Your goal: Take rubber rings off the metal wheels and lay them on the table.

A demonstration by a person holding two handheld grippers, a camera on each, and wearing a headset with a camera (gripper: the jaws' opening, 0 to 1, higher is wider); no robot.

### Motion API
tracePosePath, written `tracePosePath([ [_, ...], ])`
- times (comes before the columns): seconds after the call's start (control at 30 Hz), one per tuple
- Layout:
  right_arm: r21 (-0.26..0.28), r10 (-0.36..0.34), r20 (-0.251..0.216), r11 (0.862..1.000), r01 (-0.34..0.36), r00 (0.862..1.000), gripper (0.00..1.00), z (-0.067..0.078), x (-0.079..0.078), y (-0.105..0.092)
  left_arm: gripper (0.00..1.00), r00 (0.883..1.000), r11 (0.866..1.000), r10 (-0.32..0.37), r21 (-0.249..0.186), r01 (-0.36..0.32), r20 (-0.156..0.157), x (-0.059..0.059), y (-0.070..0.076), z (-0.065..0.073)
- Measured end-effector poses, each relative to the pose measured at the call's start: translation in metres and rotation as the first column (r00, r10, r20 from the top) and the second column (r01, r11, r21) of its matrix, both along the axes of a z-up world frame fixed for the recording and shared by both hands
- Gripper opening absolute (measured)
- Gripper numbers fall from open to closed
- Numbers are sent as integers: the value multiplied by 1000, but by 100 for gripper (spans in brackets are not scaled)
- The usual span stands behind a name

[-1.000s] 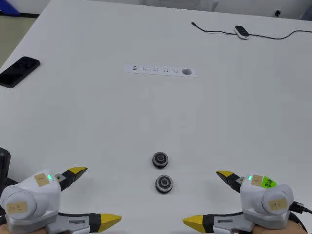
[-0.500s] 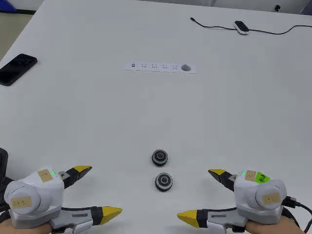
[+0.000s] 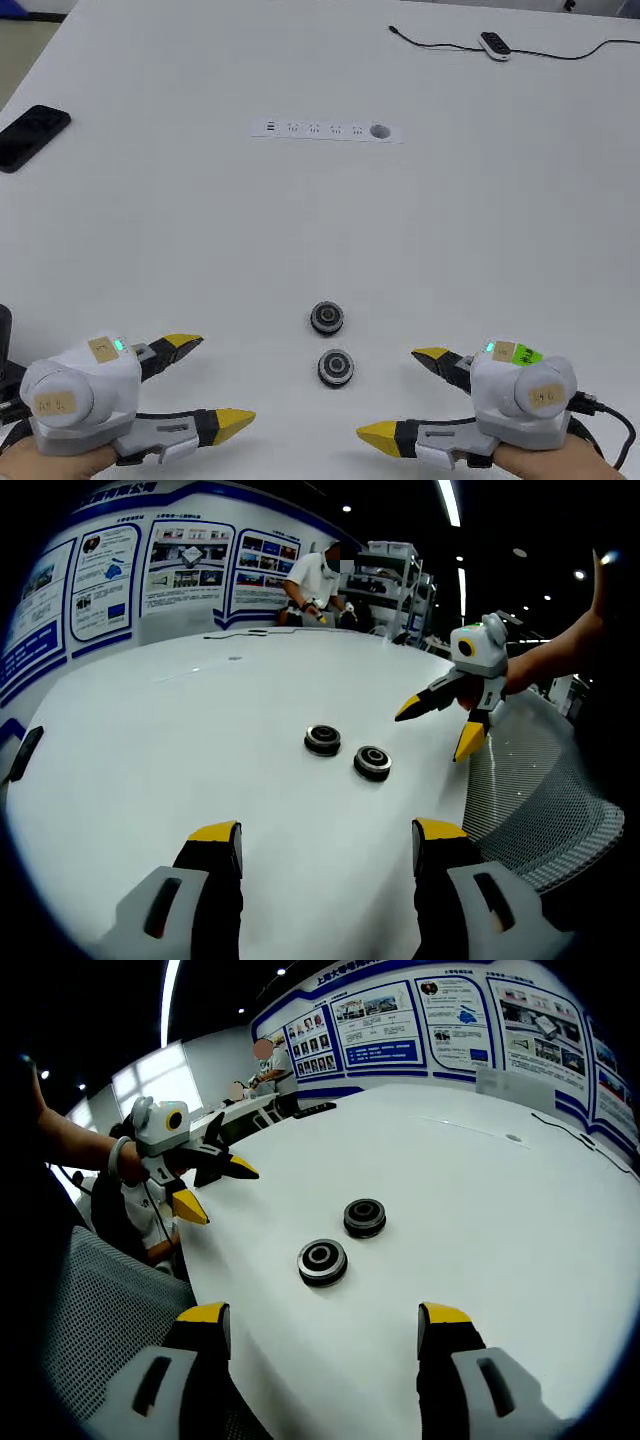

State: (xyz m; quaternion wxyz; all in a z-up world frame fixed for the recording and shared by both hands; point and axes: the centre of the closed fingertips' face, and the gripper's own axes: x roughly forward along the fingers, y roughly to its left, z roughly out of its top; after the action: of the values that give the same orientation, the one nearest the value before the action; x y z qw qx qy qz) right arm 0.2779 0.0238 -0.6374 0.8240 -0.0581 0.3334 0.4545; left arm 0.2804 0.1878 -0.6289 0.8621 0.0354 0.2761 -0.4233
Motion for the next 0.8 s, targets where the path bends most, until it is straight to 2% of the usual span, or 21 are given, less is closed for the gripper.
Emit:
tracePosePath([
  [0.27,4,5,-13,1000,-5,1000,70,-1,-1,2,64,1000,1000,-24,4,24,-4,1,-7,0],
  [0.33,6,7,-15,1000,-7,1000,69,-1,-1,3,63,999,999,-32,10,32,7,1,-8,0],
  [0.5,13,12,-21,1000,-11,1000,63,-1,-2,6,55,999,999,-44,12,44,11,3,-11,2],
  [0.8,22,14,-36,1000,-13,999,59,-2,-2,10,50,998,998,-63,19,63,11,5,-18,3],
])
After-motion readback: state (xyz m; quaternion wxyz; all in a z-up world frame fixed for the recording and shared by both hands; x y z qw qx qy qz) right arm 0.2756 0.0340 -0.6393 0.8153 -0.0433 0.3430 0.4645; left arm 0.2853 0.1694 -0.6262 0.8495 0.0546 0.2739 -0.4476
